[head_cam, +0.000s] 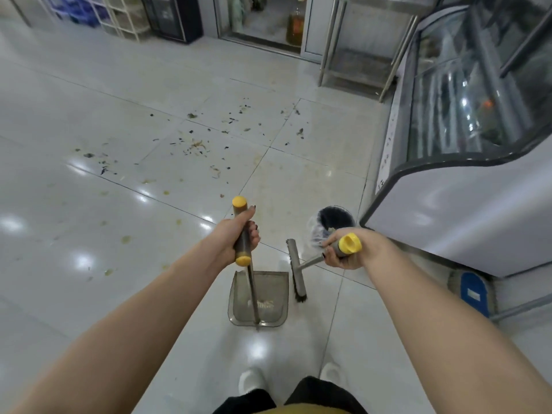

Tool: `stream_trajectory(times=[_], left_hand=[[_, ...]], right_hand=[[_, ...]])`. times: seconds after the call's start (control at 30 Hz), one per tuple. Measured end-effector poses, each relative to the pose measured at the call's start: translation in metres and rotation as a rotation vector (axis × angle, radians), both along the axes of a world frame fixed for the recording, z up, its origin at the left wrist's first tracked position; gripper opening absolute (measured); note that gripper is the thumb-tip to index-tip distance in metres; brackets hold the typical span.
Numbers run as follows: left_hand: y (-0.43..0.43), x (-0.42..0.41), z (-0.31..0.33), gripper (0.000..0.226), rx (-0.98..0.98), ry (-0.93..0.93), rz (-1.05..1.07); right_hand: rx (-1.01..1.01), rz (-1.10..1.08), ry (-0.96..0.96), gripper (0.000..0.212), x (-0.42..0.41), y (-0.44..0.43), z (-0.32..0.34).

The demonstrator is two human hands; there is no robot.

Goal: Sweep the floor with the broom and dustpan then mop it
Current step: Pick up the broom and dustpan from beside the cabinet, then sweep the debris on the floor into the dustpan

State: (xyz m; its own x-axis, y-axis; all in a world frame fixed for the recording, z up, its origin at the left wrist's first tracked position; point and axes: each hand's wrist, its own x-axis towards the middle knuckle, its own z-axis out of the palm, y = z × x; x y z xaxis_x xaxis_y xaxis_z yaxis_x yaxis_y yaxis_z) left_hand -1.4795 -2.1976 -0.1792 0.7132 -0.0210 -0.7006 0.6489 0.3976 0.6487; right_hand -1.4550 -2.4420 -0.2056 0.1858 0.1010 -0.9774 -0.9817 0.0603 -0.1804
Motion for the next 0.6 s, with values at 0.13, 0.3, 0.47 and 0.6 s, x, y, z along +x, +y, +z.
stream_trajectory(times=[0.13,0.3,0.47,0.6], left_hand=[[0.053,0.003,0.003,0.039,-0.067,-0.002,0.09],[0.11,0.014,0.009,0.036,-0.129,-0.014,0.173],[0.159,0.04,0.012,0.036,-0.197,-0.018,0.279],[0.193,0.077,0.009,0.035,-0.212,-0.016,0.335]], right_hand=[[-0.019,0.077,-0.049,0.016,0.014,0.059,0.005],[-0.026,0.129,-0.112,0.018,0.052,0.12,0.001],[-0.016,0.209,-0.157,0.018,0.098,0.172,-0.003],[-0.01,0.192,-0.123,0.018,0.149,0.205,-0.012]])
